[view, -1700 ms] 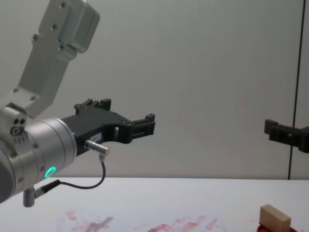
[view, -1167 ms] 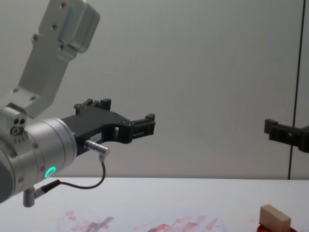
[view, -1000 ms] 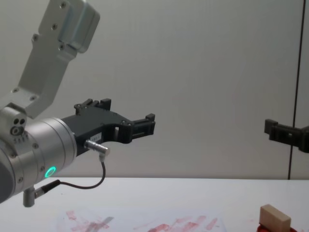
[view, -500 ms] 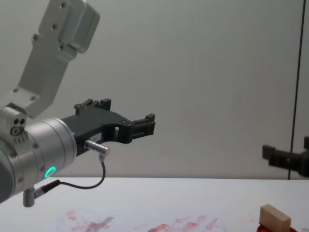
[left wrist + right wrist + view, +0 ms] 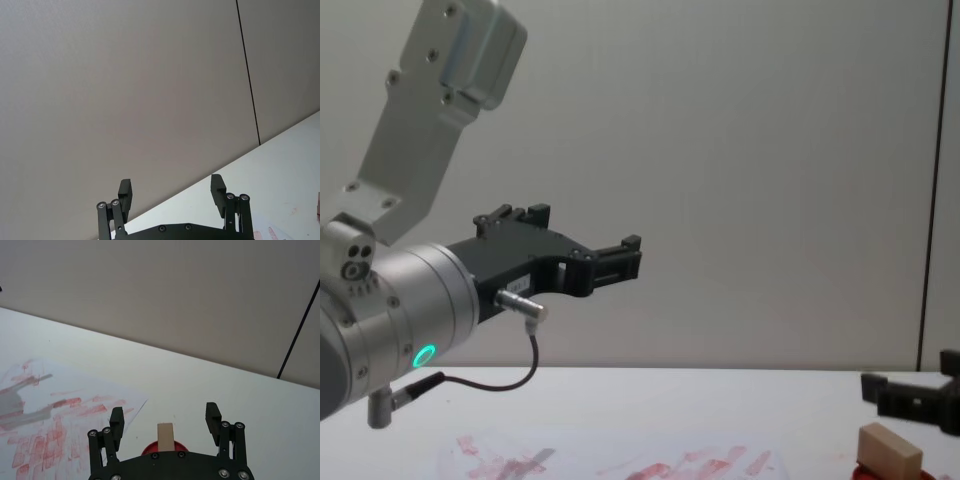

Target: Use the one hand to pick up the stamp and affix it onto the A4 paper.

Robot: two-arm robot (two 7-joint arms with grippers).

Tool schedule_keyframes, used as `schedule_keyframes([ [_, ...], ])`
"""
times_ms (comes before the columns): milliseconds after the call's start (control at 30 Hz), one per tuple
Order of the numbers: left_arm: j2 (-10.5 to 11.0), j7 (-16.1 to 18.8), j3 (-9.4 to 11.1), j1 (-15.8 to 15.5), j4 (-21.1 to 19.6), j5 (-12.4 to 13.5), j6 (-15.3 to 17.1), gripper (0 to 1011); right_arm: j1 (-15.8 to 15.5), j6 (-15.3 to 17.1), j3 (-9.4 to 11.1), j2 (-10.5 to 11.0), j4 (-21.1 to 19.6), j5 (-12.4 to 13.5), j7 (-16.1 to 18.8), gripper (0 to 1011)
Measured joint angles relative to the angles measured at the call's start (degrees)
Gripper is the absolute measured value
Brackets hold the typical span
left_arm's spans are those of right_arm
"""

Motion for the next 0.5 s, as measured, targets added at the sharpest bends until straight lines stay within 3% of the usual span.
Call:
schedule_keyframes([
  [500, 0.00, 0.00, 0.00, 0.00, 0.00, 0.00, 0.00, 1002, 1.18, 2.60, -0.52, -0.66, 3.81, -0.46, 1.23, 1001],
])
